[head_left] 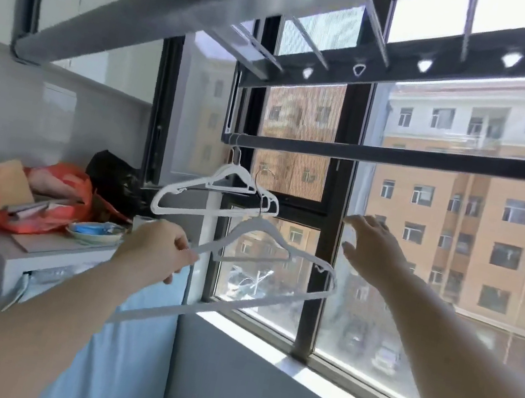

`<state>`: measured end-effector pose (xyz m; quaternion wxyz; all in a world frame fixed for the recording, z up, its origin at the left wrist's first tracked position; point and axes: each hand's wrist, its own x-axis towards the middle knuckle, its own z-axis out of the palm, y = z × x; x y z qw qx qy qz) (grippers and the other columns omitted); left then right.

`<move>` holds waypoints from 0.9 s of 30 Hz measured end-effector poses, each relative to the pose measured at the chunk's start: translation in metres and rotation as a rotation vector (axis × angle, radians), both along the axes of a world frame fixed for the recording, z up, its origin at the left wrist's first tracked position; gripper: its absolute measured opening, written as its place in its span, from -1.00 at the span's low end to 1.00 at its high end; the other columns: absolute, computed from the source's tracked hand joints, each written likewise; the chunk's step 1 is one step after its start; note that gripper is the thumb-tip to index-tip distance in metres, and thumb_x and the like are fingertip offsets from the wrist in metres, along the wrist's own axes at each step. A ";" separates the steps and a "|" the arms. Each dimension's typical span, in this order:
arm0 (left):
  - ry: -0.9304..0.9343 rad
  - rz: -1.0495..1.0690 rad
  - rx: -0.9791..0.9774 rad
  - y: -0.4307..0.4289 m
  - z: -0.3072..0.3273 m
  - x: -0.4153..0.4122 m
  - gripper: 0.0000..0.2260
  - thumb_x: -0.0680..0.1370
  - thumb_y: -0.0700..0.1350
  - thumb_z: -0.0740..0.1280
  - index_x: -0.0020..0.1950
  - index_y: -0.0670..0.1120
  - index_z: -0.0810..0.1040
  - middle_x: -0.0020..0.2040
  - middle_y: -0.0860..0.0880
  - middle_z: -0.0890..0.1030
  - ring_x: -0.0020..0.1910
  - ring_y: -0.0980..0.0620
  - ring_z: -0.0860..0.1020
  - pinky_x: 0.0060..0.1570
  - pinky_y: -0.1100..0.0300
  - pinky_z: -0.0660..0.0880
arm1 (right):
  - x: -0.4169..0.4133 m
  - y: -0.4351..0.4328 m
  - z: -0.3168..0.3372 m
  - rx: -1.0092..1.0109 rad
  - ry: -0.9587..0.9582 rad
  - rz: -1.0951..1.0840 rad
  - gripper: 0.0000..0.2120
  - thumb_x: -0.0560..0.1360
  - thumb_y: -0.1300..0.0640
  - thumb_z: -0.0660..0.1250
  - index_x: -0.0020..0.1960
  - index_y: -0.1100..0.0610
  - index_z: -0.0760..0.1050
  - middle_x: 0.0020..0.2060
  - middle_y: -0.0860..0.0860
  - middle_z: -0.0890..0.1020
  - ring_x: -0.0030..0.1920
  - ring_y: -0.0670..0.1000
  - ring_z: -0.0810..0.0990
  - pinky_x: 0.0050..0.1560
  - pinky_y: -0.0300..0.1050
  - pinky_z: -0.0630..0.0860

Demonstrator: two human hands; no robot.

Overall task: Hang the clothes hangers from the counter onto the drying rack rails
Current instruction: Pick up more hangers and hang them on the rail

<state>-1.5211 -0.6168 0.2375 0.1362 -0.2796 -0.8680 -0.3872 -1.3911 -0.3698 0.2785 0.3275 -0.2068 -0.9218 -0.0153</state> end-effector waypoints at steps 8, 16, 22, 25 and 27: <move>0.135 0.049 -0.027 0.051 0.051 -0.058 -0.78 0.48 -0.06 0.36 -0.34 -0.09 0.48 -0.34 -0.10 0.62 -0.42 0.00 0.54 -0.18 0.13 0.53 | -0.044 0.048 0.069 0.256 0.149 -0.161 -0.50 0.56 0.21 0.19 0.46 0.14 0.13 0.43 0.09 0.19 0.46 0.10 0.10 0.45 -0.04 0.04; 0.150 0.116 0.069 0.073 0.068 -0.098 -0.83 0.50 -0.13 0.34 -0.29 -0.10 0.48 -0.40 -0.04 0.56 -0.48 0.02 0.52 -0.37 0.25 0.44 | -0.086 0.079 0.110 0.533 0.026 -0.363 -0.45 0.55 0.26 0.13 0.49 0.09 0.04 0.47 0.07 0.14 0.50 0.10 0.00 0.47 0.06 -0.19; 0.154 0.177 0.043 0.090 0.074 -0.122 -0.83 0.49 -0.12 0.34 -0.29 -0.10 0.47 -0.38 -0.04 0.58 -0.50 0.04 0.52 -0.29 0.19 0.52 | -0.104 0.096 0.119 0.549 0.003 -0.373 -0.56 0.55 0.25 0.14 0.42 0.13 0.17 0.22 0.06 0.48 0.26 0.08 0.42 0.32 -0.02 0.25; 0.156 0.196 0.029 0.099 0.076 -0.133 -0.81 0.50 -0.12 0.33 -0.31 -0.09 0.46 -0.38 -0.05 0.59 -0.51 0.05 0.51 -0.32 0.21 0.50 | -0.108 0.100 0.118 0.568 0.033 -0.366 -0.59 0.55 0.24 0.15 0.38 0.13 0.22 0.19 0.05 0.50 0.21 0.07 0.47 0.25 -0.05 0.32; 0.144 0.196 0.041 0.105 0.077 -0.139 -0.80 0.51 -0.13 0.32 -0.32 -0.08 0.45 -0.39 -0.03 0.57 -0.53 0.06 0.50 -0.40 0.25 0.46 | -0.109 0.102 0.117 0.594 0.057 -0.374 -0.60 0.55 0.22 0.15 0.38 0.12 0.23 0.18 0.04 0.50 0.19 0.06 0.48 0.24 -0.05 0.33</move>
